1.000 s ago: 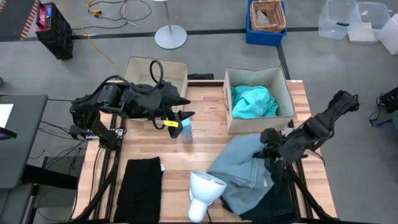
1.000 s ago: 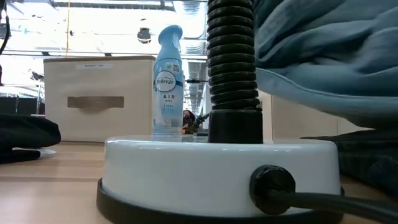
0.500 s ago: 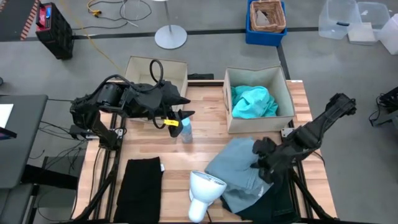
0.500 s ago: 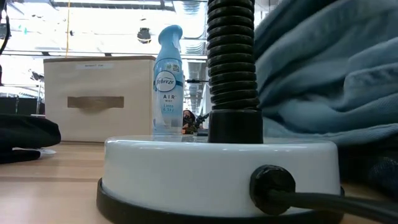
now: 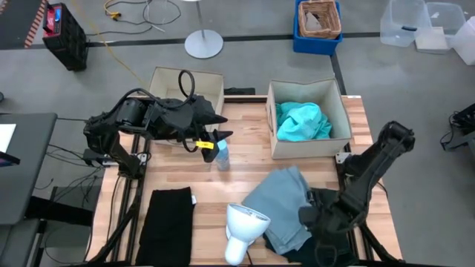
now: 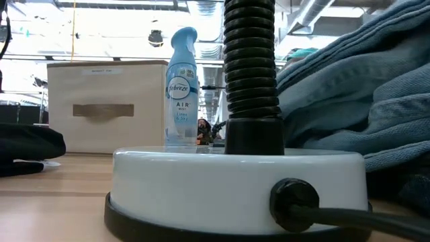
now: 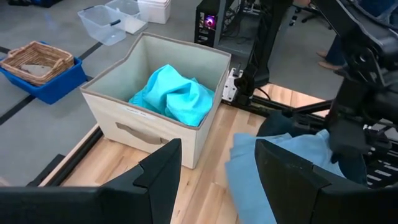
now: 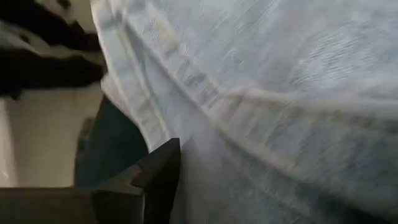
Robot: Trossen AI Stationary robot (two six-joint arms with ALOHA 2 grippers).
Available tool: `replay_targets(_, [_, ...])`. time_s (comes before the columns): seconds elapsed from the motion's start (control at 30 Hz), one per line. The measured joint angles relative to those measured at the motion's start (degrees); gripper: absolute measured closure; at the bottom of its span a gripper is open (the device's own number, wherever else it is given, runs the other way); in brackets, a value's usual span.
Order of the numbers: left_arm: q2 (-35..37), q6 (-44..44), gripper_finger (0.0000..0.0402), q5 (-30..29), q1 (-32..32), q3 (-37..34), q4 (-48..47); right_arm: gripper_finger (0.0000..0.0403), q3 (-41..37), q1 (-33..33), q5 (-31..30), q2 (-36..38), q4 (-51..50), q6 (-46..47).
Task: Sort clothes
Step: Put the blue pants into the right laundry organizer
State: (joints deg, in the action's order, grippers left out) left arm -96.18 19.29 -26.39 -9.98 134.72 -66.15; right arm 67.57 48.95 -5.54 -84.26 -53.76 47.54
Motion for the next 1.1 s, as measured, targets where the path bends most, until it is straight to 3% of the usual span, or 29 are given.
replay_targets(0.4, [0.00,0.00,0.0203,0.00,-0.02,0.00,0.04,0.0151,0.04,6.08,-2.37,-9.95,-4.74,0.89])
replay_targets(0.63, [-0.02,0.57,0.0203,0.04,-0.02,0.00,0.07,0.0151,0.04,8.80,-0.79,-10.59,-4.57,1.00])
replay_targets(1.1, [-0.22,0.98,0.0203,0.04,-0.01,0.00,0.09,0.0154,-0.68,7.69,-0.63,-19.72,-4.37,0.87])
